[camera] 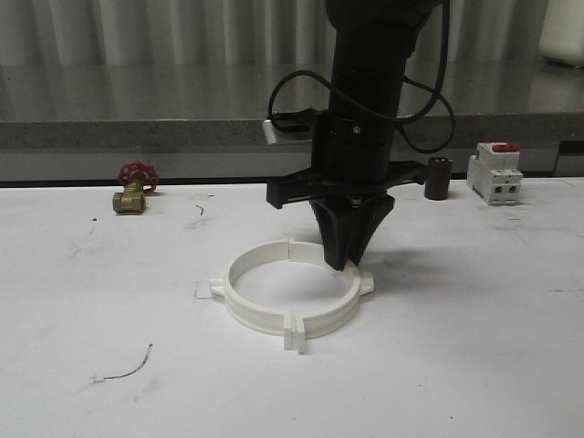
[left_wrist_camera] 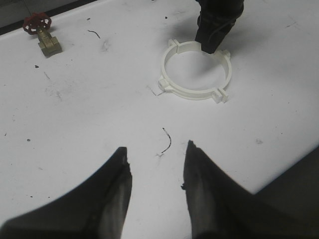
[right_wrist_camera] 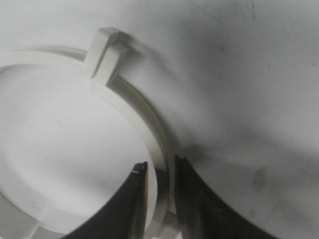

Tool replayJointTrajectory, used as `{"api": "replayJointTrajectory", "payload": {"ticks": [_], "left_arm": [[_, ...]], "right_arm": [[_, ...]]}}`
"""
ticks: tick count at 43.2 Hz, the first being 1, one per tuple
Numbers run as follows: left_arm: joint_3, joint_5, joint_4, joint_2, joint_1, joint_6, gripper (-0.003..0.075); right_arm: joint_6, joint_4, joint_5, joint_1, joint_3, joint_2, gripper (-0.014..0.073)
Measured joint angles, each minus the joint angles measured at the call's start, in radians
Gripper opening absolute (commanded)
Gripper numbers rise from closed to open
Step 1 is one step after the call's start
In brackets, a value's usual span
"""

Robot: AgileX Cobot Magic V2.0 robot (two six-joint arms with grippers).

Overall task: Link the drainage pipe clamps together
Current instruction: 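Open the right gripper and lift it away from the ring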

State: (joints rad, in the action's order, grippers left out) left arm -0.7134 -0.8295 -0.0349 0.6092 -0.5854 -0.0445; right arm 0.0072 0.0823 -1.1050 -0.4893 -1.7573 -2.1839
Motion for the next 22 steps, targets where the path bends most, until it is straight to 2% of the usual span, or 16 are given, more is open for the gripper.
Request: {"api": "replayJointTrajectory", "payload": {"ticks": [11,22], "left_arm": [[0.0,0.0,0.0,0.0,0.0,0.0,0.026],[0.0,0.0,0.0,0.0,0.0,0.0,0.026]], "right_arm": [[0.0,0.002,0.004,0.0,-0.002,0.008,0.0249],[0.007,-0.036,-0.047,0.0,-0.002,0.17,0.0249]]}}
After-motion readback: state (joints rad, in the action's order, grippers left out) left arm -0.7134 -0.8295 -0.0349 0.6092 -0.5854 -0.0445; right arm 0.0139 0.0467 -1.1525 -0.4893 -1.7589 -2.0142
